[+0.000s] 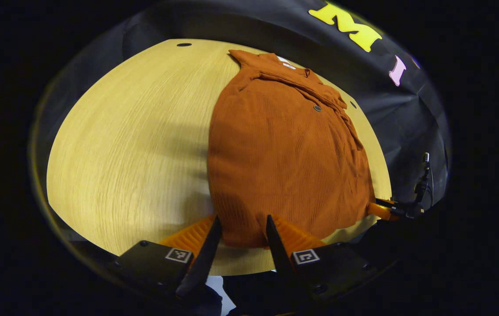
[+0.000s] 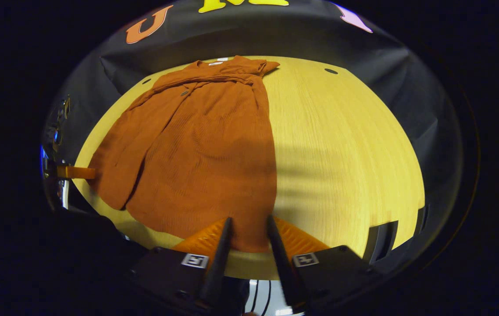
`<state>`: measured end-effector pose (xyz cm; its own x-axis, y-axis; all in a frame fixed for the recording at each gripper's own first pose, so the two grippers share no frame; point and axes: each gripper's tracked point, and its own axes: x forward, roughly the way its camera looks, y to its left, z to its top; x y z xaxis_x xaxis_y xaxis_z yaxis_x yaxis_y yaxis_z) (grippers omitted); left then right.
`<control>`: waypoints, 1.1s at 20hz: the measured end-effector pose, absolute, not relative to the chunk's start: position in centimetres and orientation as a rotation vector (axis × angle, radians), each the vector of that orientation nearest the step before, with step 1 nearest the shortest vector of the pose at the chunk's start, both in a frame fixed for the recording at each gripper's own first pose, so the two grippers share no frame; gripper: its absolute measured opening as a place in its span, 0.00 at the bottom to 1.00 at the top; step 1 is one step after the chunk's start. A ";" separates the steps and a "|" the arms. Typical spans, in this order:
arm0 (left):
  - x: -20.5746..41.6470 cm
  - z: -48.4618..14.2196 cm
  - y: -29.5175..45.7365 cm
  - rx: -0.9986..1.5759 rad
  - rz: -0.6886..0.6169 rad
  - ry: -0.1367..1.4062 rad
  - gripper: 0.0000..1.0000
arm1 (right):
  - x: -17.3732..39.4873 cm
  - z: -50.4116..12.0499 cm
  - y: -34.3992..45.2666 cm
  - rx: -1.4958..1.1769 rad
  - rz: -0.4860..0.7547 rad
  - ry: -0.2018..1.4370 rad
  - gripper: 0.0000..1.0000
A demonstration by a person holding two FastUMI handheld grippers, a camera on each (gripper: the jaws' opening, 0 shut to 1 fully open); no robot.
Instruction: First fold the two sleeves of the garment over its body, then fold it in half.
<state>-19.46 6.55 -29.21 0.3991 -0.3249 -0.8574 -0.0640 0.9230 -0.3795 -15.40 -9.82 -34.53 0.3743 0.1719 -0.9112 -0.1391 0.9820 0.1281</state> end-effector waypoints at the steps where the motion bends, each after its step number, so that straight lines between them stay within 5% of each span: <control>1: -19.5 -29.2 6.4 -0.386 -0.175 1.161 0.56 | -15.2 -33.6 -9.8 0.055 0.196 1.176 0.44; 2: -19.3 -29.4 6.0 -0.398 -0.185 1.173 0.50 | -14.9 -34.0 -9.6 0.081 0.192 1.179 0.19; 3: -19.2 -29.5 5.7 -0.408 -0.186 1.179 0.26 | -14.9 -33.9 -9.6 0.099 0.192 1.190 0.13; 7: -18.9 -29.0 5.8 -0.401 -0.197 1.180 0.07 | -13.9 -33.4 -9.9 0.146 0.167 1.189 0.00; 22: -1.1 -14.8 4.7 -0.383 -0.286 0.785 0.04 | 5.1 -19.5 -10.3 0.261 0.207 0.788 0.00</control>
<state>-1.13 4.72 -14.83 0.6750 -0.3870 -0.6281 0.1070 0.8937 -0.4357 5.07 -10.30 -19.54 0.6877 0.2797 -0.6700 -0.0864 0.9478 0.3070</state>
